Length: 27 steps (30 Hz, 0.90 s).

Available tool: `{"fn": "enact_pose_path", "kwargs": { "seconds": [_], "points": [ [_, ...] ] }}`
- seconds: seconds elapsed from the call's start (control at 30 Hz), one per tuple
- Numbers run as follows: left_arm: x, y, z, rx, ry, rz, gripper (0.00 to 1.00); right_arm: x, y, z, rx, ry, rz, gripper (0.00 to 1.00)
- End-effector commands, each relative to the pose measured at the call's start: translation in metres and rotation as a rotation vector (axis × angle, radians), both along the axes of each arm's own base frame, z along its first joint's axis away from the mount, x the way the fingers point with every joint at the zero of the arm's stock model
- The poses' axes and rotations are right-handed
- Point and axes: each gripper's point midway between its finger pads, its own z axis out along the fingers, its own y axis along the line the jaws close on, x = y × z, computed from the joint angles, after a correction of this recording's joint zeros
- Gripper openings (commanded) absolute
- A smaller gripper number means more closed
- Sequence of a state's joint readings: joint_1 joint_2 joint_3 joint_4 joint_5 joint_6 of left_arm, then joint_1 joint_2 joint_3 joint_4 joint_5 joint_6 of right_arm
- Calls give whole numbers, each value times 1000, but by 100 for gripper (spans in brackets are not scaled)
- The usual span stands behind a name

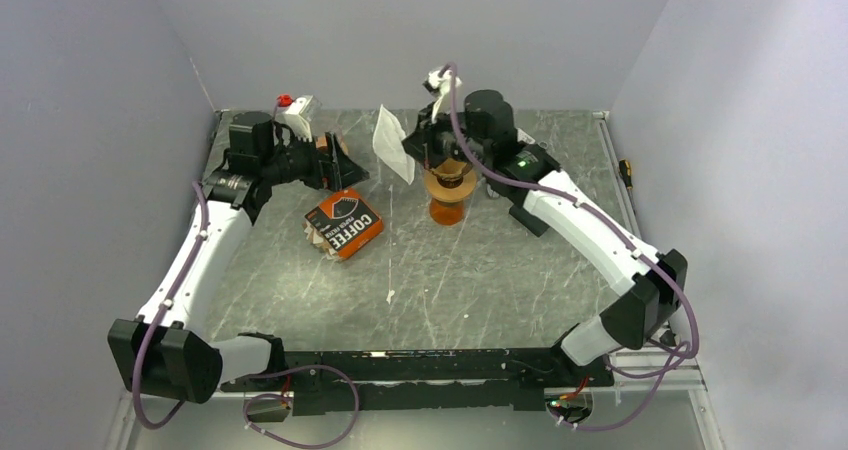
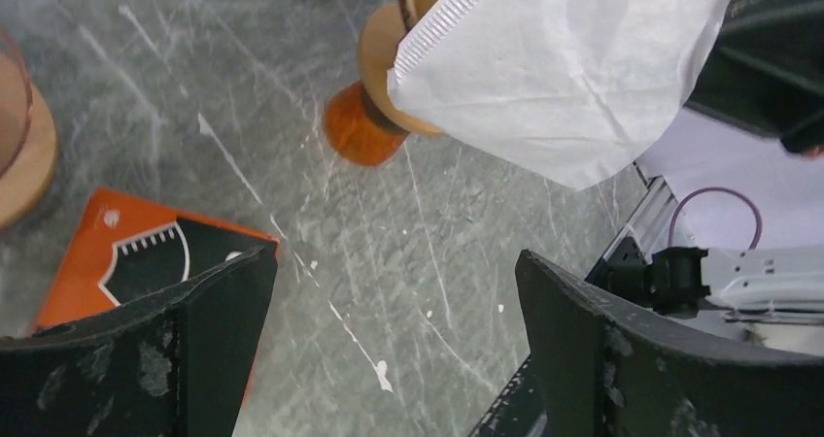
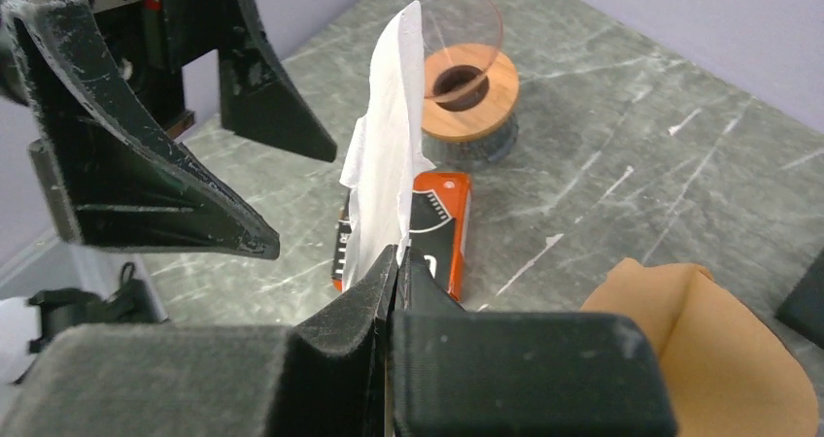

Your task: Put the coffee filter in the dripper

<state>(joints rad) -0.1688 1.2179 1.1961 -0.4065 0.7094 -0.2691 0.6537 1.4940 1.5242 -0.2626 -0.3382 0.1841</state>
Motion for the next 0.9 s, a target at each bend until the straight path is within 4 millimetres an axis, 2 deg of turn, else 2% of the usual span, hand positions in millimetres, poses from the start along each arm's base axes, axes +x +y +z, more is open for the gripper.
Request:
{"fn": "enact_pose_path", "kwargs": {
  "seconds": [0.0,0.17,0.3,0.4,0.57,0.7,0.87],
  "points": [
    [4,3,-1,-54,129,105,98,22,1,2,-92,-87,-194,0],
    [0,0,5,-115,167,132,94,25,13,-20,-200,-112,-263,0],
    [-4,-3,19,-151,145,164,92,21,24,-34,-254,-119,-265,0],
    [-2,-8,22,-176,151,187,91,17,31,-42,-271,-119,-261,0],
    [6,-15,12,-164,192,238,90,12,39,-47,-301,-129,-254,0],
    [16,-9,-3,-137,225,310,91,8,43,-48,-304,-134,-242,0],
    [28,0,-15,-125,232,395,83,4,47,-48,-278,-117,-228,0]
  ]
}}
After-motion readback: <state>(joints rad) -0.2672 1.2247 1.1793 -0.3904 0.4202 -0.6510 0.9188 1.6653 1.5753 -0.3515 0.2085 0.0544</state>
